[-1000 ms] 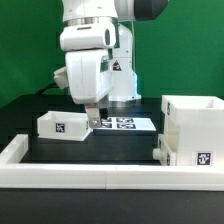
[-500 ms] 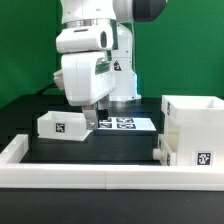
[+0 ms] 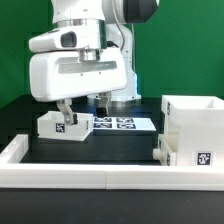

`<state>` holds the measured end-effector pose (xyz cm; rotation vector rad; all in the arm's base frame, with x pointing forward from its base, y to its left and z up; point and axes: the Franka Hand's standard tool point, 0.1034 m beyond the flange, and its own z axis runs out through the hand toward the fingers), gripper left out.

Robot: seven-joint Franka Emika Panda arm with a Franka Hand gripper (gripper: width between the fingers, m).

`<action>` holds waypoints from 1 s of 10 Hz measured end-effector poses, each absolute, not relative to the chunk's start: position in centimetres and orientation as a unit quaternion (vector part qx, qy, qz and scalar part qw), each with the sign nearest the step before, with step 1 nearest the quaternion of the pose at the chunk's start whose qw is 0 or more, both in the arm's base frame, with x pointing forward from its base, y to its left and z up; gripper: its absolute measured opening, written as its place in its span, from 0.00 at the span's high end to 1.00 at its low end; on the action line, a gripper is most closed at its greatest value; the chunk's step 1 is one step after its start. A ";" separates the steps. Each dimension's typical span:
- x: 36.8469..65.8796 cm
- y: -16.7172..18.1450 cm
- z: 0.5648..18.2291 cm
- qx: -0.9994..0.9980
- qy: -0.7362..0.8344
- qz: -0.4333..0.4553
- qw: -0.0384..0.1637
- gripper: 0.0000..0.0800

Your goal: Assemble drawer

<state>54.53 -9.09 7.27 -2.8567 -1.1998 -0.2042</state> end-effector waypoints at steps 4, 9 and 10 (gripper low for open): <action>48.7 -11.2 7.5 -0.978 -0.201 -0.048 0.020 0.19; 48.4 -10.9 7.3 -0.997 -0.056 -0.045 0.032 0.19; 48.4 -10.8 7.3 -0.998 -0.020 -0.044 0.035 0.19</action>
Offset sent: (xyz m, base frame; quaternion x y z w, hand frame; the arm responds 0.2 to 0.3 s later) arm -0.0713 -0.0258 0.0052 -0.0102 -0.0304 0.2794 0.9596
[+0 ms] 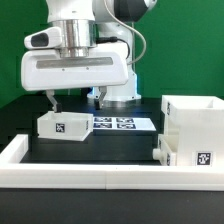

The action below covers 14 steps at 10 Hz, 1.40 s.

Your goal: Assemble drawer

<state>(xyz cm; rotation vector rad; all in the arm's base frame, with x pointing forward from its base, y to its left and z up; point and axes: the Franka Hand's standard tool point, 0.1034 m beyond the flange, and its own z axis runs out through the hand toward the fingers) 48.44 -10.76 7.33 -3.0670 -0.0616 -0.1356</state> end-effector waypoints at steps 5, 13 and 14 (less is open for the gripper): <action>44.8 -10.8 6.2 -0.991 0.125 -0.035 0.043 0.19; 40.1 -10.2 3.5 -0.992 0.123 -0.028 0.030 0.19; 40.1 -10.1 3.4 -0.992 0.122 -0.029 0.030 0.19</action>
Offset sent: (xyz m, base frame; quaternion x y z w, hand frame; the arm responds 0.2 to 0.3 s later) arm -0.0413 -0.0081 -0.0053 -0.0218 -0.0025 0.2004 0.9795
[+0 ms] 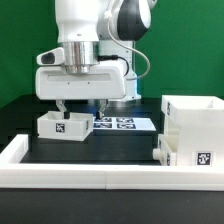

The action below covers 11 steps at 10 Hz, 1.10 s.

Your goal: Assemble drawer

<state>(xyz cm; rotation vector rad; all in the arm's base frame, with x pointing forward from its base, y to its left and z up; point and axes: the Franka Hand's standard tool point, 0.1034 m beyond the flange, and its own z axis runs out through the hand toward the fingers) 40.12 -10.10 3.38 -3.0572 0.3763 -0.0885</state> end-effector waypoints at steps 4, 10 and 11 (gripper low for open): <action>39.0 -9.4 1.2 -0.993 0.112 -0.044 0.017 0.19; 38.6 -8.6 0.4 -0.995 0.086 -0.054 0.009 0.31; 38.6 -8.6 0.5 -0.995 0.086 -0.054 0.009 0.48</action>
Offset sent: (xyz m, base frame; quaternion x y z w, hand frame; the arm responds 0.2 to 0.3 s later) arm -0.0171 0.0061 -0.0209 -0.0324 0.0452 -0.0197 0.9983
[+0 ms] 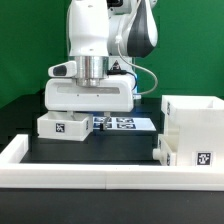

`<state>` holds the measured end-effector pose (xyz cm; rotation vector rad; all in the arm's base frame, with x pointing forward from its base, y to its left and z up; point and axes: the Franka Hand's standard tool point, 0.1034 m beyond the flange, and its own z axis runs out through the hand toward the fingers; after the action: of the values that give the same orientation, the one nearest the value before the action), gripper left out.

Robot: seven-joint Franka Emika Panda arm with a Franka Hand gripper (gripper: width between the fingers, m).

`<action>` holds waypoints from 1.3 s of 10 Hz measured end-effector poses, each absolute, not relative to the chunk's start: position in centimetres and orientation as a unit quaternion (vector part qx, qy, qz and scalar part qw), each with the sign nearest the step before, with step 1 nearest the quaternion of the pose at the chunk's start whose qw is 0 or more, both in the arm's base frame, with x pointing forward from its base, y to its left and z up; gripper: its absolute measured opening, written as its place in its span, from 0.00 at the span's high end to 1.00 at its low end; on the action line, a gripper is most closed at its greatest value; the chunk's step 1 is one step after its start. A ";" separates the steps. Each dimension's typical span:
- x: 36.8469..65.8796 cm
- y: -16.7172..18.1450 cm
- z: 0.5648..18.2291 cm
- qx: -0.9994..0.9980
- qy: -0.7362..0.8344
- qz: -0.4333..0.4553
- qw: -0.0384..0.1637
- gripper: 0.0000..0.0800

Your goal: Assemble drawer

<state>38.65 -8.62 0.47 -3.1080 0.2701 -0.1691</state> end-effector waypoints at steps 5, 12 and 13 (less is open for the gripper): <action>38.6 -8.8 0.5 -0.995 0.085 -0.055 0.008 0.95; 41.1 -6.0 1.7 -0.997 0.066 -0.044 0.026 0.95; 41.9 -5.5 1.9 -0.997 0.061 -0.043 0.029 0.95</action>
Offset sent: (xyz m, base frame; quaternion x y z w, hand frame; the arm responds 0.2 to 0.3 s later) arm 0.0000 0.0000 0.0000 0.0000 0.0000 0.0000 1.0000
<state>41.88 -5.52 1.93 -3.0751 0.1889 -0.1323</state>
